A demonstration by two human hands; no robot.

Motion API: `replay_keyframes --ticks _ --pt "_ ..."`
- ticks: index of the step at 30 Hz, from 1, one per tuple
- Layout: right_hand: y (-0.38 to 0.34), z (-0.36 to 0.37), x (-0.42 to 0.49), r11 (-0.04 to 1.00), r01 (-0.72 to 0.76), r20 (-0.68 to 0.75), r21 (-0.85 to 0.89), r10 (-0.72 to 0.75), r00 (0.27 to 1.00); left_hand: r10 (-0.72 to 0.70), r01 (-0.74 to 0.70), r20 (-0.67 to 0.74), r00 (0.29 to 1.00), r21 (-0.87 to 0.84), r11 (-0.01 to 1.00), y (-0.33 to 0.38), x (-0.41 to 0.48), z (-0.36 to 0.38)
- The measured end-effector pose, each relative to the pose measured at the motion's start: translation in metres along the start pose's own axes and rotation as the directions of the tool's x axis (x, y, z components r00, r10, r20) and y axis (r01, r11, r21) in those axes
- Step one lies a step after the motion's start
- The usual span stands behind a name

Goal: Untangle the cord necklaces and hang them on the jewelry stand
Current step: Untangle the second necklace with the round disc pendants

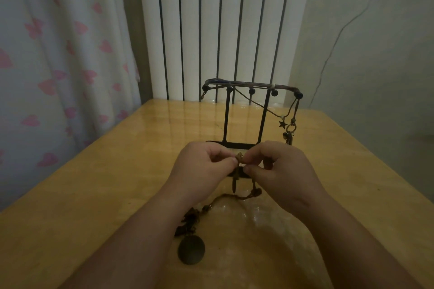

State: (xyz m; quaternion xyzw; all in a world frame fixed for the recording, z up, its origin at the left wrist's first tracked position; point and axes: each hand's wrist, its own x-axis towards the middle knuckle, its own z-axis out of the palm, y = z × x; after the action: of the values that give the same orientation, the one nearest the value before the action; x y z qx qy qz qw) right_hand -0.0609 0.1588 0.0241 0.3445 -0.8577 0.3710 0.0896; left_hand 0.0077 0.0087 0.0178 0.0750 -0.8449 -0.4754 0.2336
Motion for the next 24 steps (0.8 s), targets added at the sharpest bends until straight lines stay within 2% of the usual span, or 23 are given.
replay_keyframes --ticks 15,24 --pt "0.0008 -0.0040 0.0000 1.000 0.026 -0.002 0.006 -0.026 1.000 0.210 -0.207 -0.036 0.977 0.079 0.975 -0.0077 -0.0021 0.0029" --pt "0.0030 -0.0057 0.0001 0.999 0.032 0.050 0.028 -0.033 0.998 0.395 -0.373 -0.045 0.918 0.247 0.895 -0.0098 -0.0006 0.0039"
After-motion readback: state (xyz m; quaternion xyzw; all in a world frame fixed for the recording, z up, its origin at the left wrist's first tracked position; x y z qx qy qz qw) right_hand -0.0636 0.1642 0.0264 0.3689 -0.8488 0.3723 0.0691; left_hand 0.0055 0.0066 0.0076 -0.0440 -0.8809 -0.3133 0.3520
